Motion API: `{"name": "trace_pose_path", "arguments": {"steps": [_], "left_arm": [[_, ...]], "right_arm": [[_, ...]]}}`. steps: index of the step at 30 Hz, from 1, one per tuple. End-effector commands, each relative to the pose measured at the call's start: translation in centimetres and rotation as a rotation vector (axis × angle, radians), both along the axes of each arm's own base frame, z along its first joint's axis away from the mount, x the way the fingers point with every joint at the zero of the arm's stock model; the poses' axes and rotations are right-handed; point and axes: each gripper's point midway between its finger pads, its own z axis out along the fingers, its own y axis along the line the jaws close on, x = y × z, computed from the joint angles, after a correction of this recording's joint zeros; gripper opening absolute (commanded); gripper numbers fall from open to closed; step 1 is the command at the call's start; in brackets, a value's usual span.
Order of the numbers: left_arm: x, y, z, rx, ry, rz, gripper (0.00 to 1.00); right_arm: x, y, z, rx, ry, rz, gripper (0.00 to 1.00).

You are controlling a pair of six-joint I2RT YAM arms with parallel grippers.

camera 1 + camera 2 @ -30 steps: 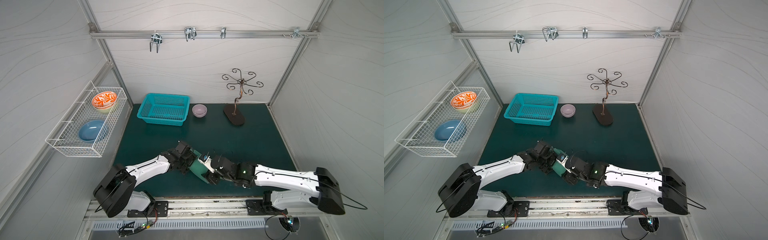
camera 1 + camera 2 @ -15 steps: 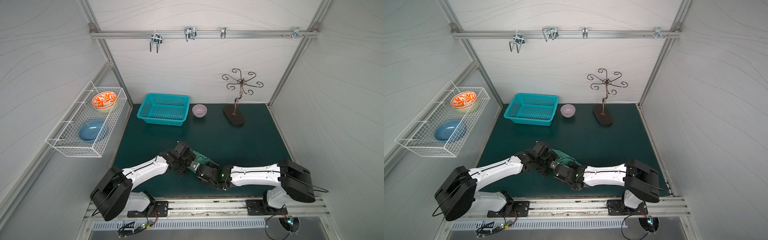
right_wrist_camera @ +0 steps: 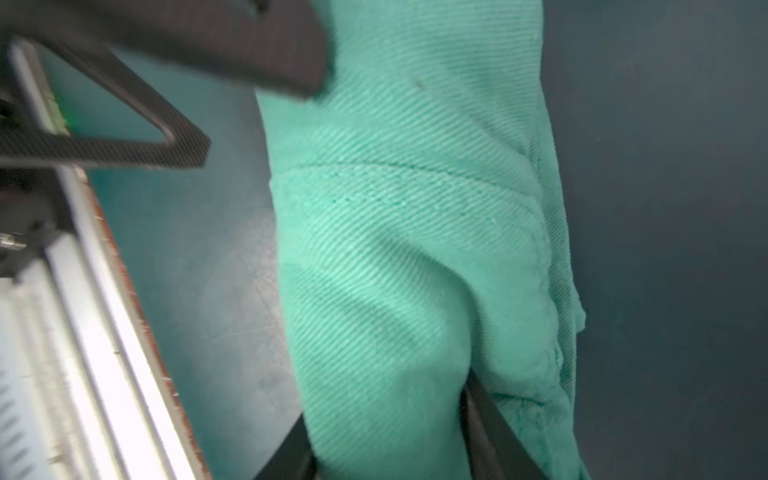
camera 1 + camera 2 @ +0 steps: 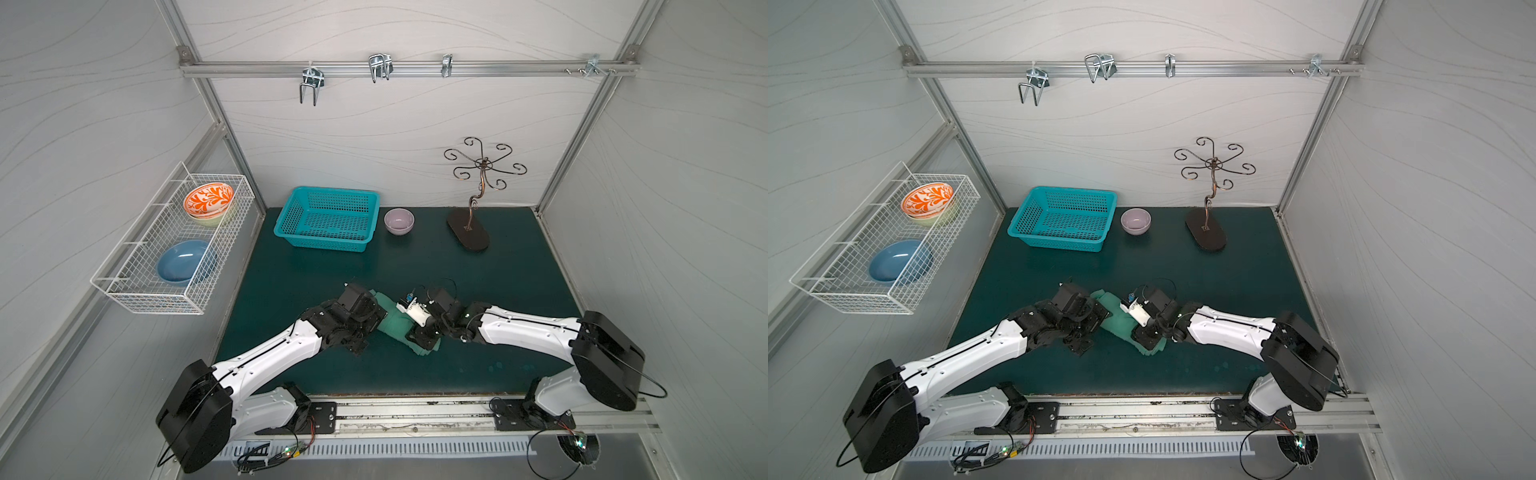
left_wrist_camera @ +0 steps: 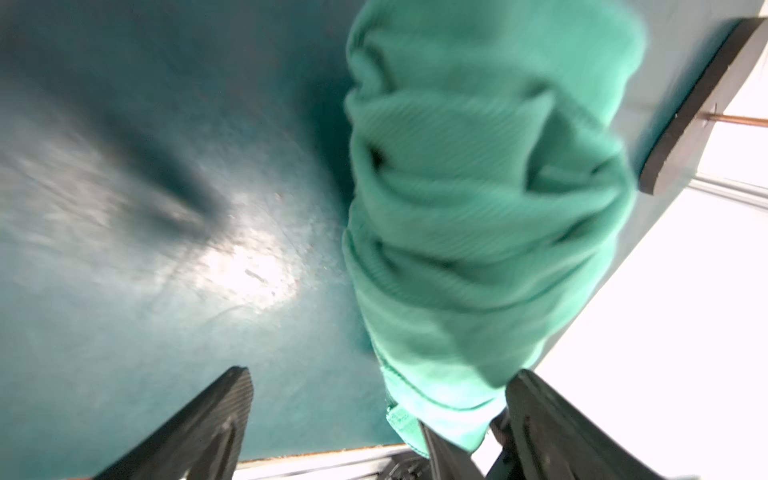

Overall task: Roll up the long pants
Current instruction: Roll the long pant at the center of the board.

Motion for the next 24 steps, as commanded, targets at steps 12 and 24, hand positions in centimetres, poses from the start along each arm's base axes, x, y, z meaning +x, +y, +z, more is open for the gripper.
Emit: {"name": "trace_pose_path", "arguments": {"steps": [12, 24], "left_arm": [[2.3, -5.1, -2.7, -0.122, 0.029, -0.016, 1.0], [4.0, -5.5, -5.8, -0.084, 0.006, 0.007, 0.69]], "right_arm": [[-4.7, -0.5, -1.2, 0.073, 0.414, 0.076, 0.21], [-4.5, -0.7, -1.3, 0.053, 0.412, 0.061, 0.2]]}}
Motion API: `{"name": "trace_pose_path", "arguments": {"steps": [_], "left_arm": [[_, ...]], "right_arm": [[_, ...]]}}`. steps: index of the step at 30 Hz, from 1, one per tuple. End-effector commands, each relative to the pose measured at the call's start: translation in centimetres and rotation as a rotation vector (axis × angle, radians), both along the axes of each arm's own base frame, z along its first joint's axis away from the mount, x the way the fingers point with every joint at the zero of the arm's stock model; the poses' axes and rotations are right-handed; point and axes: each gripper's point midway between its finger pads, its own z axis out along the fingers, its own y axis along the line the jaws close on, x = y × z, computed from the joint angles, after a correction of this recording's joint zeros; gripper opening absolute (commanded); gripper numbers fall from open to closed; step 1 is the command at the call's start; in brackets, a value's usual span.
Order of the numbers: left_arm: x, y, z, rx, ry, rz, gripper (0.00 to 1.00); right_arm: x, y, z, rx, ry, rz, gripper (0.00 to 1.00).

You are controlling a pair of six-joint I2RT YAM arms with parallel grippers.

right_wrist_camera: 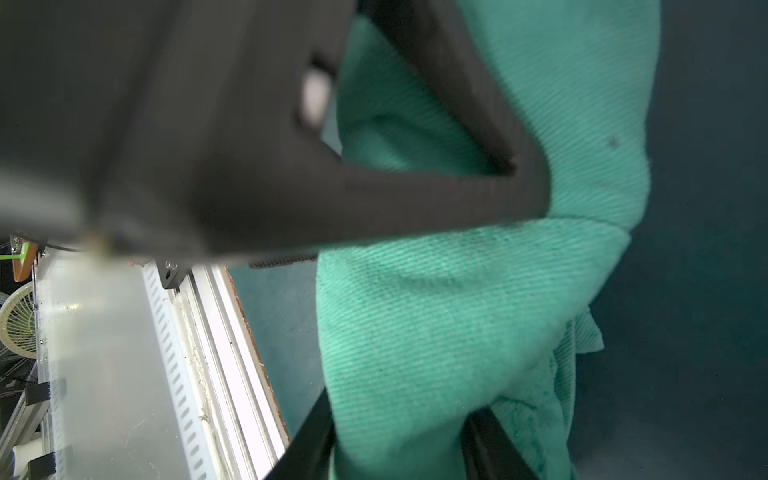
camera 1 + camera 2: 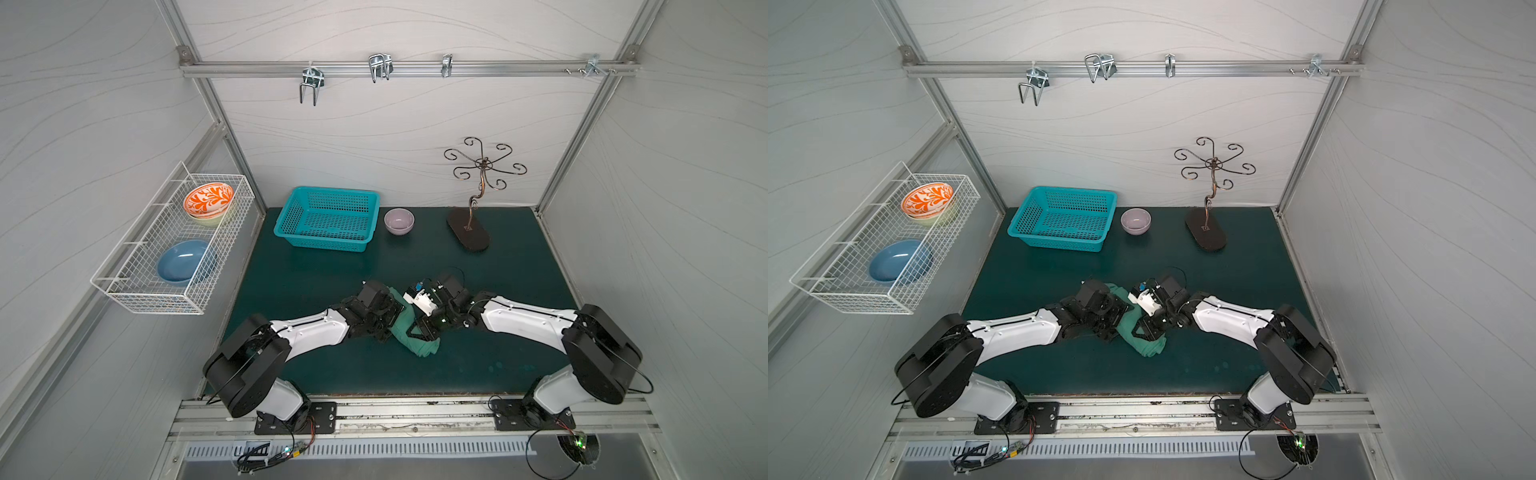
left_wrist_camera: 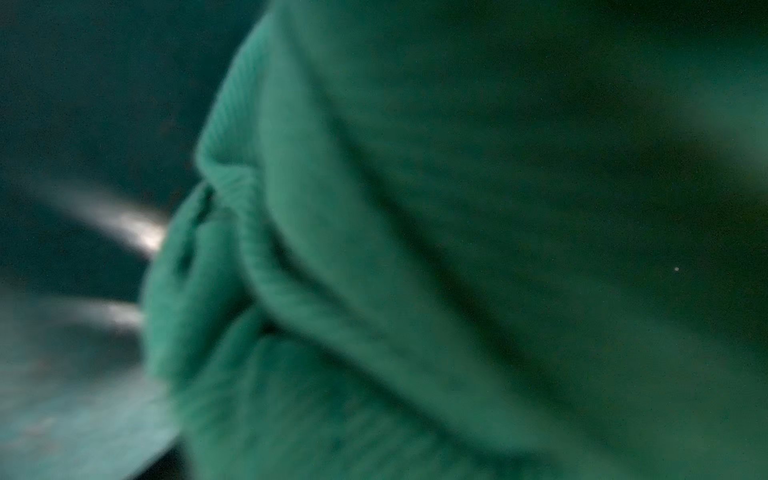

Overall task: Roll up the long pants
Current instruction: Roll the long pant at the center of the board.

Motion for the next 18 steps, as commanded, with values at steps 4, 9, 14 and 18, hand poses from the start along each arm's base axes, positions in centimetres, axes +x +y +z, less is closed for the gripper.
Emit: {"name": "trace_pose_path", "arguments": {"steps": [4, 9, 14, 18], "left_arm": [[-0.5, 1.0, -2.5, 0.094, 0.035, -0.002, 0.44], [-0.4, 1.3, -2.3, 0.102, 0.018, 0.012, 0.22], [-0.6, 1.3, -2.4, 0.104, 0.024, 0.001, 0.11], [-1.0, 1.7, -2.8, 0.112, 0.039, 0.005, 0.11]], "right_arm": [[-4.1, -1.0, -1.6, -0.067, 0.157, 0.08, 0.21], [-2.5, -1.2, 0.2, -0.078, 0.075, 0.013, 0.36], [-0.6, -1.8, 3.3, -0.069, -0.032, -0.082, 0.69], [0.3, -3.5, 3.4, -0.149, -0.108, -0.175, 0.89]]}}
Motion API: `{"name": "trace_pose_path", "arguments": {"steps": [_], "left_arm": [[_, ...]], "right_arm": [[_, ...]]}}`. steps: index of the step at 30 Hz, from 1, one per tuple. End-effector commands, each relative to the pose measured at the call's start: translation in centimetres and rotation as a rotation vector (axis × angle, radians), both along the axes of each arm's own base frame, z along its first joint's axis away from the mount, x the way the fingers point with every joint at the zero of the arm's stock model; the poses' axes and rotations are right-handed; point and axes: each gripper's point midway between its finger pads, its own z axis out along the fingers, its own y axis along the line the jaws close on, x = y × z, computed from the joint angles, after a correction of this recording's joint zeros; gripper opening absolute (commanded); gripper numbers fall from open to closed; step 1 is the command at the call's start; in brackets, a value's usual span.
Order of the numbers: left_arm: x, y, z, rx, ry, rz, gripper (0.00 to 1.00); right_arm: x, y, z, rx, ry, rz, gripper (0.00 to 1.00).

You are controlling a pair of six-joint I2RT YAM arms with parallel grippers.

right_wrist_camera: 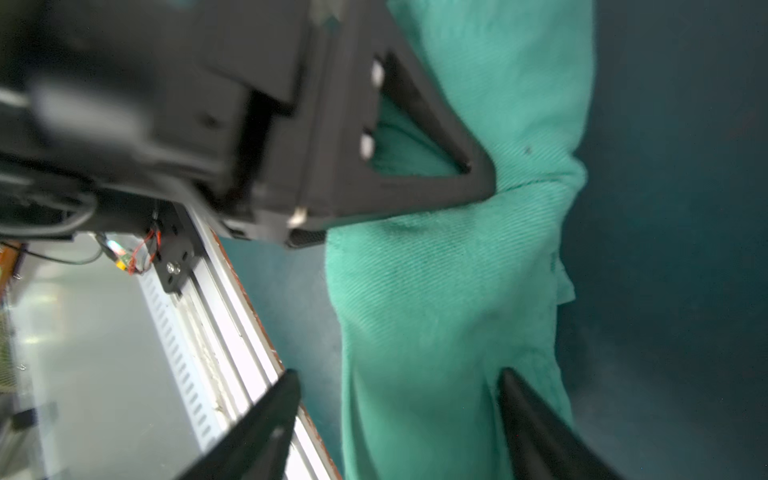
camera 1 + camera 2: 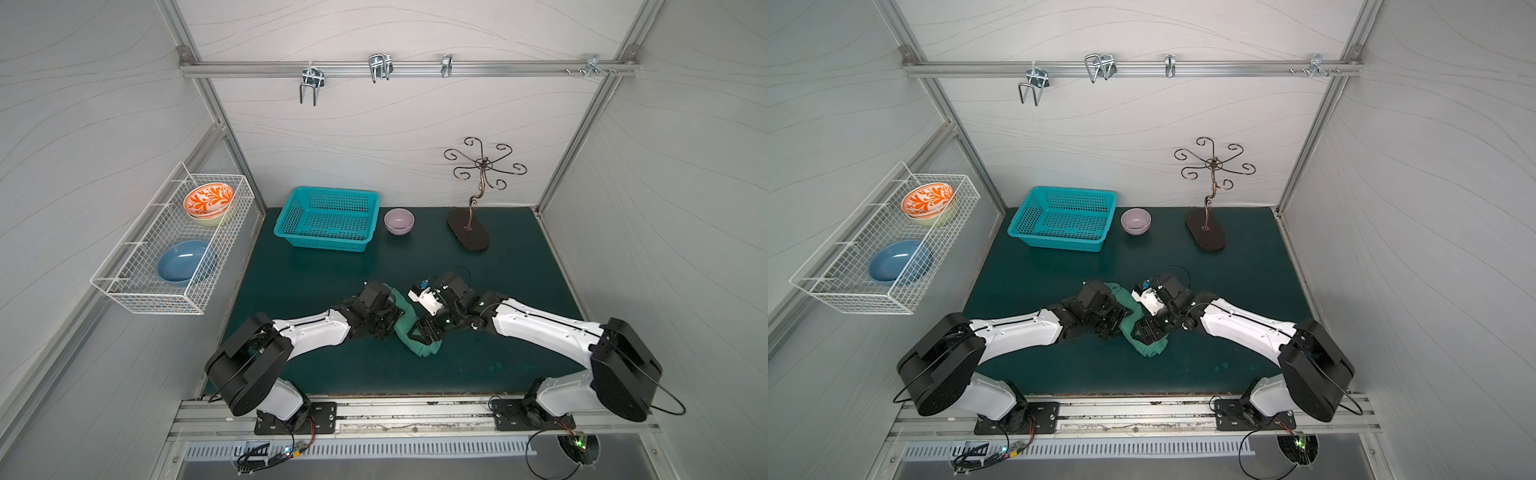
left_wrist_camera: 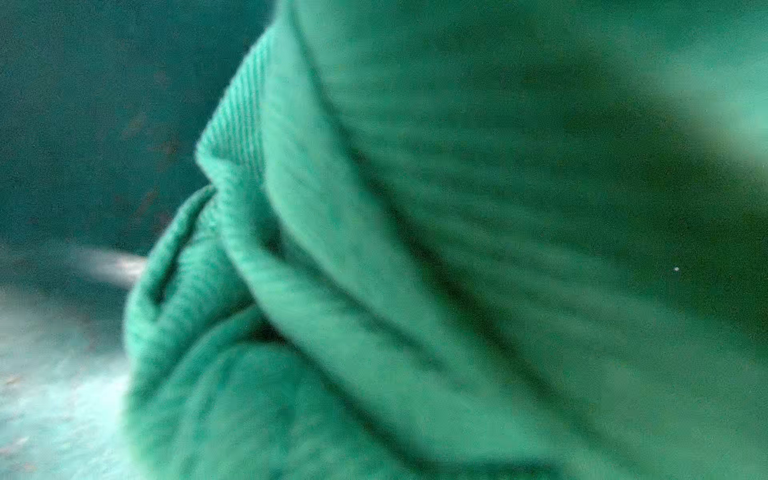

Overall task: Roll up the long pants
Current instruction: Roll the long pant at the center of the board.

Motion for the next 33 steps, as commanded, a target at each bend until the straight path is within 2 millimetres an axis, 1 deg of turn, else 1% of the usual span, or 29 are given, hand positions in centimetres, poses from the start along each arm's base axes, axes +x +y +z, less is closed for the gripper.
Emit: {"name": "trace_pose_path", "arguments": {"steps": [1, 2, 6, 8, 10, 13, 14, 15, 17, 18, 19, 20, 22, 23, 24, 26, 28, 29, 31, 33], "left_arm": [[-1.3, 1.8, -2.8, 0.101, 0.065, 0.015, 0.12], [-1.3, 1.8, -2.8, 0.101, 0.066, 0.013, 0.12], [-1.5, 2.0, -2.9, 0.107, 0.074, 0.015, 0.12], [-1.6, 2.1, -2.9, 0.112, 0.076, 0.017, 0.12], [-1.6, 2.2, -2.9, 0.113, 0.077, 0.02, 0.13], [-1.7, 2.3, -2.9, 0.108, 0.084, 0.031, 0.14], [-1.7, 2.3, -2.9, 0.107, 0.086, 0.033, 0.14], [-1.7, 2.3, -2.8, 0.104, 0.085, 0.037, 0.15], [-1.7, 2.5, -2.3, 0.102, 0.079, 0.047, 0.17], [-1.7, 2.8, -2.0, 0.11, 0.07, 0.053, 0.19], [-1.4, 3.1, -1.4, 0.117, 0.051, 0.062, 0.21], [-1.3, 3.5, -0.9, 0.13, 0.039, 0.069, 0.24], [-0.9, 4.3, 0.2, 0.139, 0.012, 0.082, 0.31], [-0.7, 4.7, 0.5, 0.138, 0.005, 0.088, 0.33], [-0.5, 5.1, 1.0, 0.139, -0.006, 0.093, 0.38], [-0.3, 5.9, 1.8, 0.145, -0.022, 0.1, 0.52], [-0.3, 6.7, 2.9, 0.158, -0.042, 0.106, 0.7], [-0.3, 7.1, 3.3, 0.162, -0.049, 0.112, 0.76], [-0.5, 7.8, 4.2, 0.169, -0.068, 0.12, 0.86], [-0.7, 8.3, 5.0, 0.178, -0.086, 0.123, 0.93]], "right_arm": [[0.3, -2.0, -0.7, -0.125, -0.069, -0.079, 0.92], [0.4, -2.2, -1.0, -0.152, -0.105, -0.083, 0.94], [1.0, -2.1, -2.4, -0.24, -0.206, -0.079, 0.96], [0.8, -1.5, -3.4, -0.264, -0.221, -0.049, 0.96], [0.1, -0.7, -4.5, -0.27, -0.225, -0.004, 0.97], [-0.2, -0.3, -6.0, -0.301, -0.24, 0.023, 0.95], [-0.1, -0.3, -6.6, -0.314, -0.239, 0.023, 0.92], [0.0, -0.3, -7.2, -0.328, -0.236, 0.023, 0.88], [-0.1, -0.5, -8.3, -0.348, -0.228, 0.03, 0.74], [-0.1, -0.6, -8.8, -0.356, -0.225, 0.03, 0.64], [-0.3, -0.7, -9.1, -0.355, -0.22, 0.033, 0.56], [-0.4, -0.7, -9.2, -0.349, -0.216, 0.035, 0.49], [-0.7, -0.8, -9.4, -0.338, -0.211, 0.038, 0.4], [-0.9, -0.8, -9.5, -0.336, -0.207, 0.042, 0.37], [-1.0, -0.8, -9.6, -0.335, -0.201, 0.048, 0.35], [-1.2, -0.7, -9.8, -0.337, -0.191, 0.059, 0.33], [-1.4, -0.6, -10.1, -0.34, -0.181, 0.071, 0.32], [-1.5, -0.6, -10.3, -0.341, -0.175, 0.077, 0.32], [-1.6, -0.4, -10.5, -0.344, -0.163, 0.087, 0.32], [-1.7, -0.3, -10.7, -0.345, -0.155, 0.093, 0.32]]}}
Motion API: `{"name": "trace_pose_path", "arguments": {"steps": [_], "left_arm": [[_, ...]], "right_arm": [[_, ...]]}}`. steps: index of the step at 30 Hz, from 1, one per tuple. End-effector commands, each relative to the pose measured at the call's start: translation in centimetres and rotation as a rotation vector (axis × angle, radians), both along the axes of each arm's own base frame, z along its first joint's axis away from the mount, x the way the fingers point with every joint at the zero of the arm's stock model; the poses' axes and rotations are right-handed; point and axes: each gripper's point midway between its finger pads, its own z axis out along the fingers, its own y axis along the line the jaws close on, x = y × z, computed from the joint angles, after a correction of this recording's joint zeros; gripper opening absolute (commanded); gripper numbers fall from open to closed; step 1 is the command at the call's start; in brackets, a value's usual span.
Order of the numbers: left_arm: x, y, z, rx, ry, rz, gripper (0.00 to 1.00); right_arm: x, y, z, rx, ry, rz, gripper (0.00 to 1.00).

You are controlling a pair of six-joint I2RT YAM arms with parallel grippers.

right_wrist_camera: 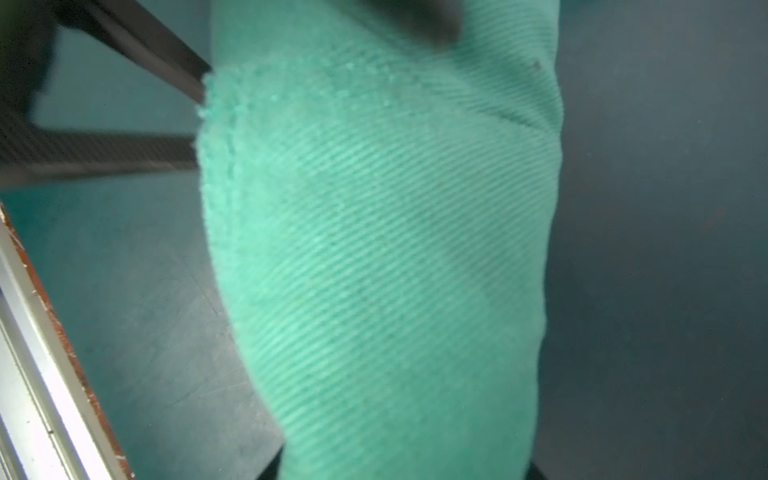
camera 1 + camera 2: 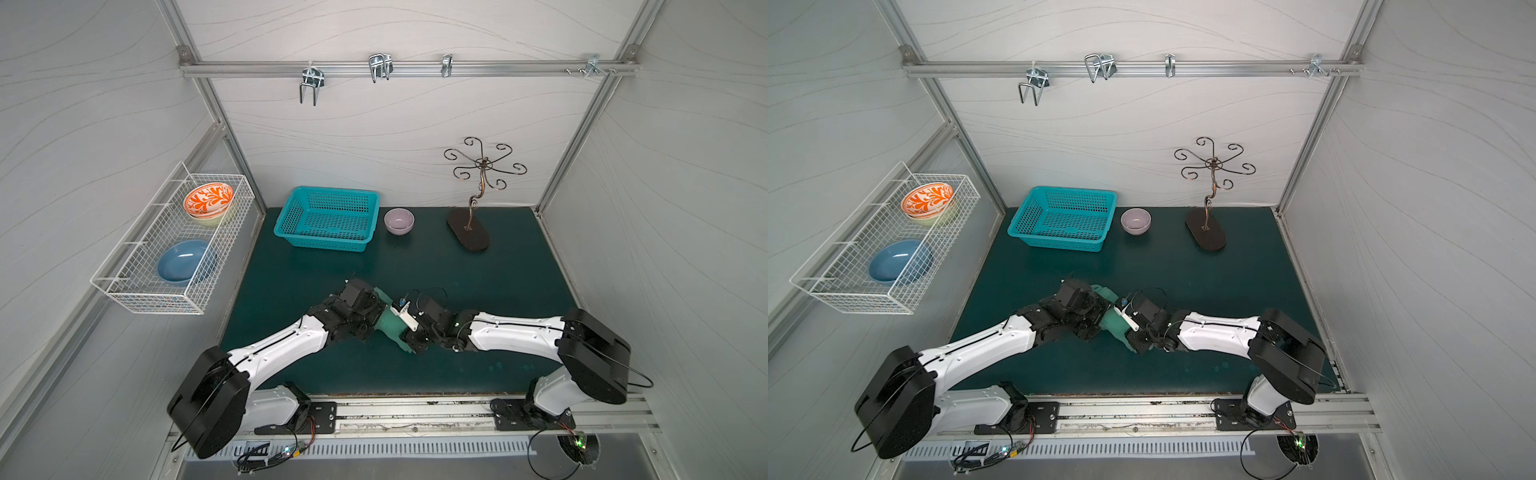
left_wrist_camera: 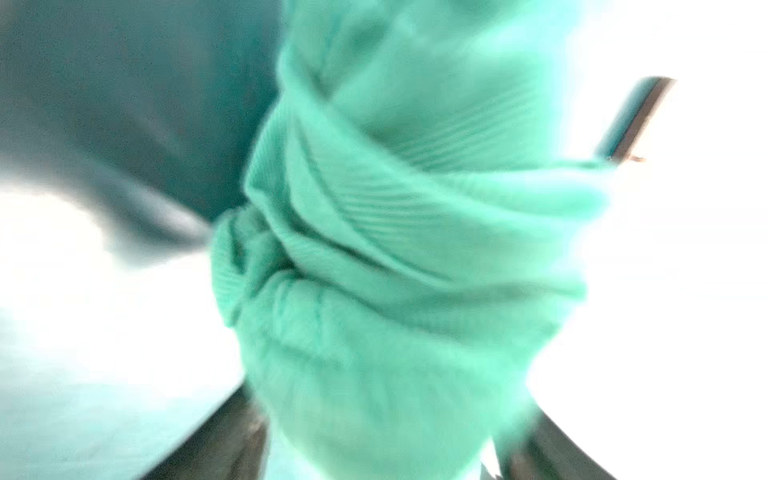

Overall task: Roll up the long pants
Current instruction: Roll the long pant at the center of the board, then pick up the long pant at the center of the board.

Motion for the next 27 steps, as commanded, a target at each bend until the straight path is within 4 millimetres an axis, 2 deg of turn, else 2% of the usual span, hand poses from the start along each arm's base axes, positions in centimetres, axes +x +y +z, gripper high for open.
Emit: {"name": "trace_pose_path", "arguments": {"steps": [1, 2, 5, 11, 22, 27], "left_arm": [[-0.1, 1.5, 1.2, 0.058, -0.027, 0.005, 0.97], [-0.1, 1.5, 1.5, 0.053, -0.037, 0.001, 1.0], [0.1, 1.1, 2.0, 0.03, -0.059, -0.011, 1.0], [1.3, -1.1, 2.1, -0.038, -0.066, -0.051, 1.0], [2.4, -3.7, -1.9, -0.122, 0.036, -0.061, 1.0], [2.2, -4.4, -4.0, -0.132, 0.08, -0.078, 1.0]], "right_arm": [[-2.3, -3.6, -5.3, -0.192, 0.12, 0.016, 0.31], [-2.3, -3.6, -5.3, -0.192, 0.123, 0.017, 0.31], [-2.4, -3.6, -5.3, -0.191, 0.126, 0.02, 0.31], [-2.7, -3.7, -5.3, -0.185, 0.133, 0.025, 0.31], [-2.9, -3.6, -5.0, -0.169, 0.14, 0.029, 0.31], [-3.0, -3.4, -4.9, -0.16, 0.143, 0.038, 0.31]]}}
